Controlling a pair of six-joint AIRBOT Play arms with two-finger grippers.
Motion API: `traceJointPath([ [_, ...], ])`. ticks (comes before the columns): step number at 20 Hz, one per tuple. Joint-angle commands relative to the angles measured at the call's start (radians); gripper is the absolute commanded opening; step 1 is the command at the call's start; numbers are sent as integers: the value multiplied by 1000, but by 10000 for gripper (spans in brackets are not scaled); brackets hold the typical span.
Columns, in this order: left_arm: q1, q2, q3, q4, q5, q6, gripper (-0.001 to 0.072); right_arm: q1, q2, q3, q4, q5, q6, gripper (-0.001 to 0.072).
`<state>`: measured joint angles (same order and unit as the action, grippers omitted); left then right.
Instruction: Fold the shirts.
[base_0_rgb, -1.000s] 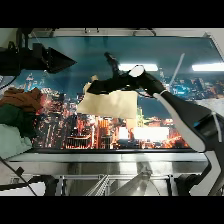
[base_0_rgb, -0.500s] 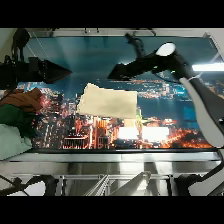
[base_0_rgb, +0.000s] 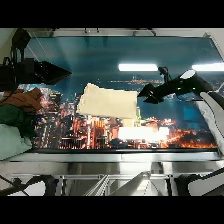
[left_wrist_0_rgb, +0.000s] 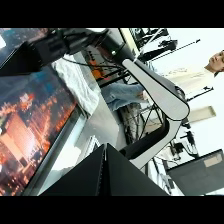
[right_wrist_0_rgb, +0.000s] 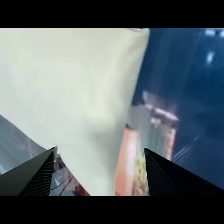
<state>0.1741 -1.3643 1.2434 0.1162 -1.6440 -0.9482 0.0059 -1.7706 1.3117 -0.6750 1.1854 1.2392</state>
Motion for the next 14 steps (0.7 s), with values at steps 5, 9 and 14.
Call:
traceJointPath([
  [5,1,1,0,-13,-34,16,19,129,-101,-43,189,-126,-22,624],
  [9,1,1,0,-13,-66,17,19,196,-111,-43,311,-167,-74,574],
  [14,0,1,0,-14,-66,16,19,191,-40,-33,502,-100,-204,20],
])
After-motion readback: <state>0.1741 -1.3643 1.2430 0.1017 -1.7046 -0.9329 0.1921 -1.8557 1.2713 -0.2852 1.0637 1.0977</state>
